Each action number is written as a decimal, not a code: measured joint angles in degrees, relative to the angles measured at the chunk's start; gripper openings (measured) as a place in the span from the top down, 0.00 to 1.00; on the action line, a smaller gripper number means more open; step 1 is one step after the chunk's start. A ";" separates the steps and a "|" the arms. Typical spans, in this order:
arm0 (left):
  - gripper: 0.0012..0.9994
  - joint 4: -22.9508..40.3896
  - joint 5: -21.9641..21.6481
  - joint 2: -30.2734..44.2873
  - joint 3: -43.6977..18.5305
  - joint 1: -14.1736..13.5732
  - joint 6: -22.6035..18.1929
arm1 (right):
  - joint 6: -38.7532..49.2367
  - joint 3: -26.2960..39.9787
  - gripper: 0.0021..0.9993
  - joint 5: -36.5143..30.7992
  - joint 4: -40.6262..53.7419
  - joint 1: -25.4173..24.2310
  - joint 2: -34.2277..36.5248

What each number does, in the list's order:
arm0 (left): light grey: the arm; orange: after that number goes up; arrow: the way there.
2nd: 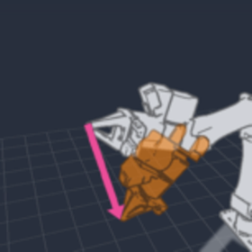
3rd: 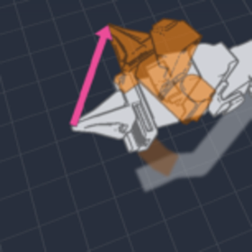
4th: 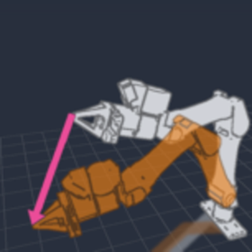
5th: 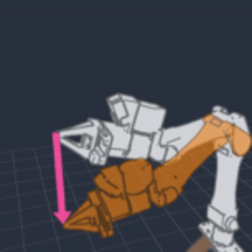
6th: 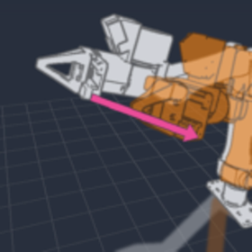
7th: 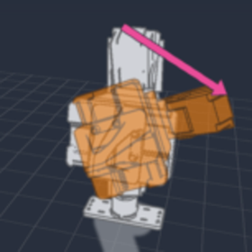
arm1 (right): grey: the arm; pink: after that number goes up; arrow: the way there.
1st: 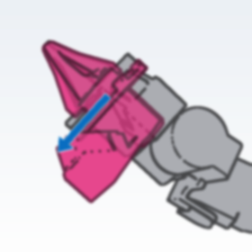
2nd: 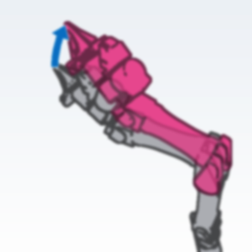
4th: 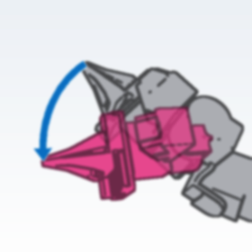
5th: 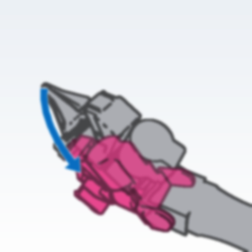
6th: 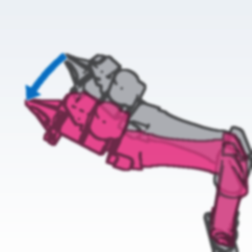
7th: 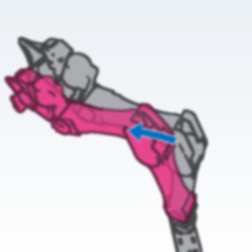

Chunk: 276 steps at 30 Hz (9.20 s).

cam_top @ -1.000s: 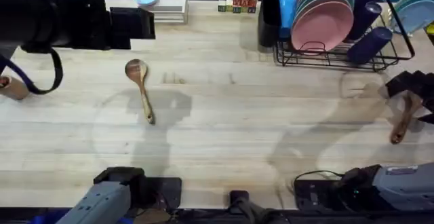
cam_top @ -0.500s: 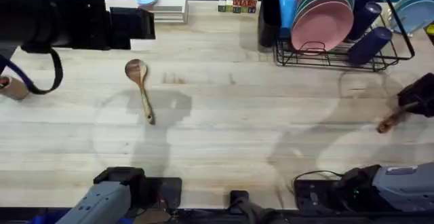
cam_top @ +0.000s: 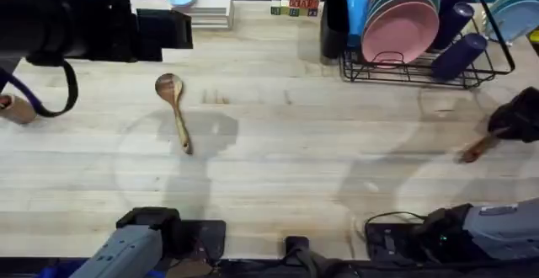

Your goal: Pick up the spoon on the table one by one and put them onto the rack

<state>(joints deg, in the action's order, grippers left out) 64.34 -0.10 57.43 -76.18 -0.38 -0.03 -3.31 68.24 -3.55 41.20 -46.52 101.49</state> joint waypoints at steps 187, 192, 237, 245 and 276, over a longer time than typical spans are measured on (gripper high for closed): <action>0.01 -0.22 0.00 0.00 0.00 0.00 0.00 | 7.95 13.04 0.06 -2.78 -16.23 63.73 -16.75; 0.01 -0.22 0.00 0.00 0.00 0.00 0.00 | 8.04 13.04 0.00 -2.80 -10.66 63.73 -21.05; 0.01 7.69 -11.78 12.72 6.41 0.00 21.45 | 8.04 13.04 0.00 -2.78 4.77 63.71 -38.42; 0.01 -6.66 -11.76 12.76 19.82 -0.02 22.78 | 8.52 13.04 0.00 -2.78 4.80 63.71 -38.42; 0.01 -28.22 -4.96 24.29 29.70 9.90 18.88 | 8.96 13.04 0.00 -2.78 4.88 63.71 -38.42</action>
<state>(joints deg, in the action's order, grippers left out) 36.12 -5.06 81.72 -46.48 9.52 18.85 5.65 81.28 -6.33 46.09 17.19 63.07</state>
